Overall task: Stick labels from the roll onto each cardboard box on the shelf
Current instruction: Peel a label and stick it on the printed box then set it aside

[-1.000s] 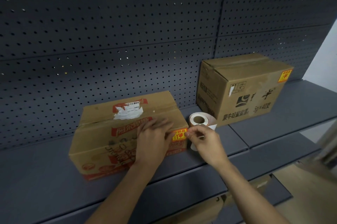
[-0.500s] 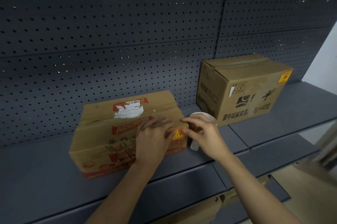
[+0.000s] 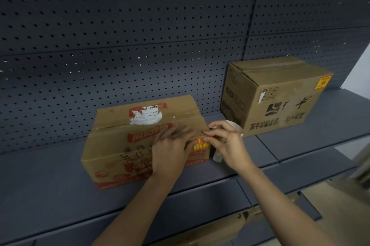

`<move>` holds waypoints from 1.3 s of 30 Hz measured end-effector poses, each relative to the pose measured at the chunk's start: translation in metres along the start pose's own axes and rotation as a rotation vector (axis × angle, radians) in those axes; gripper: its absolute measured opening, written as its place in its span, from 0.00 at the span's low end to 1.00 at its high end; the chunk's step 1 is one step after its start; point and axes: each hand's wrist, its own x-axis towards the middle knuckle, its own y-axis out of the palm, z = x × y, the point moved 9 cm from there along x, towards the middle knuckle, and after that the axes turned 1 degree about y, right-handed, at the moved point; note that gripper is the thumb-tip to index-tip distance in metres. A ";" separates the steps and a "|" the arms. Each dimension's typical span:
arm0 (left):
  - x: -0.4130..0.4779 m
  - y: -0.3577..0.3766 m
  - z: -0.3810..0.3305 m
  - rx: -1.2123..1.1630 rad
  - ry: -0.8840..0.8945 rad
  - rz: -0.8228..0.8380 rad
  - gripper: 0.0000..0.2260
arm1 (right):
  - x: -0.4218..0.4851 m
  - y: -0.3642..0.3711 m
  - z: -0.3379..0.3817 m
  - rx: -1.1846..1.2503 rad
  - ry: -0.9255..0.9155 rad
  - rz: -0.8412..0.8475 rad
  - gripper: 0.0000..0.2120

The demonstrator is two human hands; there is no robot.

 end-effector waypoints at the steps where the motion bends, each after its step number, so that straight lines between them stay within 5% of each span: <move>1: -0.001 0.000 0.000 0.019 0.022 0.001 0.13 | 0.000 0.001 -0.002 0.007 0.003 0.019 0.13; 7: -0.008 0.003 -0.006 0.096 0.109 0.046 0.26 | -0.002 0.005 -0.009 -0.099 0.027 0.062 0.15; 27: -0.009 0.010 -0.004 0.084 0.043 0.088 0.24 | -0.014 0.014 -0.006 -0.177 -0.014 0.047 0.16; 39: -0.012 -0.022 0.014 0.120 0.135 0.157 0.20 | -0.007 0.010 0.005 0.042 0.133 0.058 0.16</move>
